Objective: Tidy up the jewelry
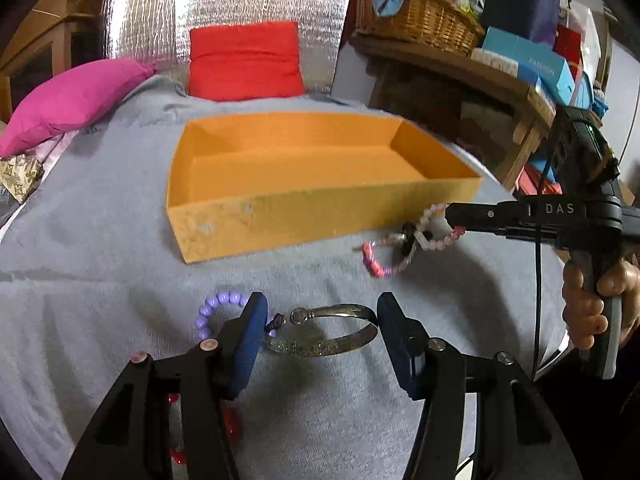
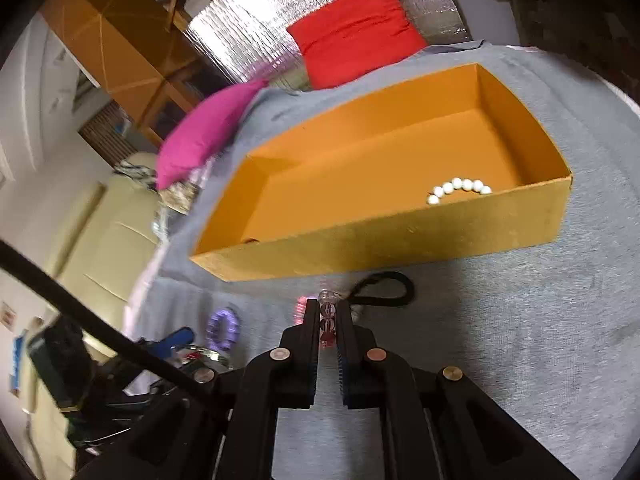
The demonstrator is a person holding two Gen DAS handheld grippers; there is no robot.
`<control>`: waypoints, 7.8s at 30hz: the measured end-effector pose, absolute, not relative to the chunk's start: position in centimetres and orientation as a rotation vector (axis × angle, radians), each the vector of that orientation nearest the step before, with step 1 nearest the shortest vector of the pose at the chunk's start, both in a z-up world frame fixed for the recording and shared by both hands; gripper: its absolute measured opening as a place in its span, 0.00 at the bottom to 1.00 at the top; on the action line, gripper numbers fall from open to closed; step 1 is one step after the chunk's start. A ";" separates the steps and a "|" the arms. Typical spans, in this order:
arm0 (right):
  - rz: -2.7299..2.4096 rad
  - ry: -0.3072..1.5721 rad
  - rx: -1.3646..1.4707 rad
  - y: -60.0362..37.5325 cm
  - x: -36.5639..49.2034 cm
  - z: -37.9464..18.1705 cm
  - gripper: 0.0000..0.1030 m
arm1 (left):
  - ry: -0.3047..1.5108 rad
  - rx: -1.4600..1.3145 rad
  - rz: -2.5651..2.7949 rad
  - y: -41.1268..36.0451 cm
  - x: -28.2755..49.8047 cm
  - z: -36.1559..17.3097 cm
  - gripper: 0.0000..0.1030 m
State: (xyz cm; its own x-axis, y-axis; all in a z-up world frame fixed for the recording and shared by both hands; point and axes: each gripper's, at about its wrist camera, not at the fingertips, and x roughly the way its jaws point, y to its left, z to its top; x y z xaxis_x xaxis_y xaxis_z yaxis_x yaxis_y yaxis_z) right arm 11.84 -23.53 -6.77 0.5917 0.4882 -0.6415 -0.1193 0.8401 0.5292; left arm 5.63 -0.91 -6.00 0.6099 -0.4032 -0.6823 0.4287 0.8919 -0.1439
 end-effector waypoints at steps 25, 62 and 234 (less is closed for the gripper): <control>0.427 0.682 0.622 -24.1 11.8 -3.3 0.09 | 0.643 0.001 -0.528 -2.8 6.7 -1.9 0.57; 0.123 0.777 0.671 -25.1 25.3 -7.7 0.12 | 0.837 0.003 -0.320 -8.1 23.1 -5.4 0.58; 0.140 0.993 0.747 -25.2 14.5 -10.5 0.57 | 1.080 0.141 -0.238 5.4 4.7 -10.9 0.75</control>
